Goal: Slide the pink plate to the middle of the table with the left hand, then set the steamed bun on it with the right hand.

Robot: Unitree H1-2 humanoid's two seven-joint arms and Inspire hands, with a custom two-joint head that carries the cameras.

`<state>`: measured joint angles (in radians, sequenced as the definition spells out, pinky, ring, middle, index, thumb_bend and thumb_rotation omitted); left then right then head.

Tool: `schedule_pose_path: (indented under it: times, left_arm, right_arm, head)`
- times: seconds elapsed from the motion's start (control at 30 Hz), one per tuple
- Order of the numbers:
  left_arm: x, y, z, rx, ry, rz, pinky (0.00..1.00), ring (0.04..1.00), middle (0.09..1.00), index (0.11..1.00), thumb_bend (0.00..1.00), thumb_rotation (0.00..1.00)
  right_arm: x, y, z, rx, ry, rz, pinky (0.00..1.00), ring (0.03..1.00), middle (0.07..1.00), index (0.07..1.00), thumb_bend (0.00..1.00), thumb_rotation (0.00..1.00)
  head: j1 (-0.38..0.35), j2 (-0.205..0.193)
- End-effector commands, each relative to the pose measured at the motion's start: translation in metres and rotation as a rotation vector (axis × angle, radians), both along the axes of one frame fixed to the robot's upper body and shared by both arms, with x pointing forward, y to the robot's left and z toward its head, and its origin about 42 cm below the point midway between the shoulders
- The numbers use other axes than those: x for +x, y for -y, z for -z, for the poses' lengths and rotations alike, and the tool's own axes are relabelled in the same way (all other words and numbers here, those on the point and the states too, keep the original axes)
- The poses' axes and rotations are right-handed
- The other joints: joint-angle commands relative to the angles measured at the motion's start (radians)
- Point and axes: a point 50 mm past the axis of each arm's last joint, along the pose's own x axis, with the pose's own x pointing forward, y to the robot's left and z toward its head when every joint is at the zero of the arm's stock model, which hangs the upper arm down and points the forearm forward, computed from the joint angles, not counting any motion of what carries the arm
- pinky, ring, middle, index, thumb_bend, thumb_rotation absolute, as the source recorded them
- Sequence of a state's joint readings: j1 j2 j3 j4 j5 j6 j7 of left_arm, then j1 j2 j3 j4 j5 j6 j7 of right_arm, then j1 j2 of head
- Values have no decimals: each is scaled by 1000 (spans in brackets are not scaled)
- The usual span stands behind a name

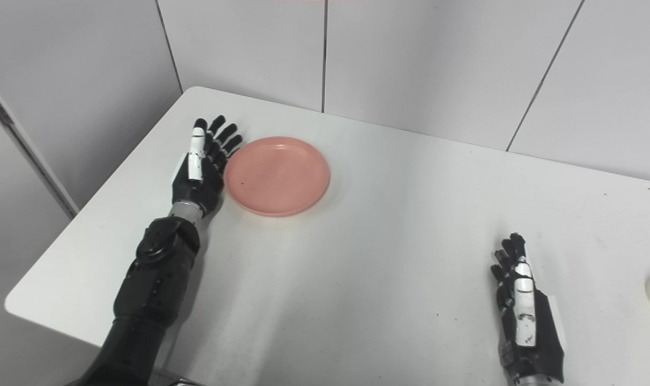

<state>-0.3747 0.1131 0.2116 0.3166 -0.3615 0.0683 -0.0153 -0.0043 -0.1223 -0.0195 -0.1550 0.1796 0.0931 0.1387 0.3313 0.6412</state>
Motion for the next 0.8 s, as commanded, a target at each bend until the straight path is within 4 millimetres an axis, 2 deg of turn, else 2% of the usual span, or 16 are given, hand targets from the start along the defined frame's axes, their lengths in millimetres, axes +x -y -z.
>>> schedule_pose_path:
  times: [0.0, 0.3, 0.43, 0.6, 0.77]
  left_arm:
    - [-7, 16, 15, -10, -91, 59, 904, 908, 909, 909, 514, 1000]
    - [-11, 48, 9, -26, -94, 177, 927, 912, 909, 914, 508, 1000]
    - [-15, 63, 8, -37, -92, 240, 966, 946, 940, 939, 500, 1000]
    - [-18, 79, 11, -31, -95, 306, 962, 944, 943, 945, 505, 1000]
    - [-21, 93, 14, -47, -106, 357, 952, 938, 940, 940, 503, 1000]
  right_arm:
    - [-2, -5, -3, 4, 33, -11, 1000, 1000, 1000, 1000, 544, 1000]
    - [-3, -12, -1, 12, 37, -7, 1000, 995, 1000, 1000, 564, 1000]
    - [-3, -13, -1, -5, 43, -9, 1000, 989, 1000, 1000, 587, 1000]
    - [-3, -16, 0, 0, 53, -17, 1000, 989, 1000, 1000, 569, 1000]
    - [-2, -19, 1, 7, 47, -11, 1000, 977, 992, 1000, 615, 985]
  head:
    - [-12, 3]
    - [-65, 15]
    - [-82, 21]
    - [-115, 31]
    - [-140, 38]
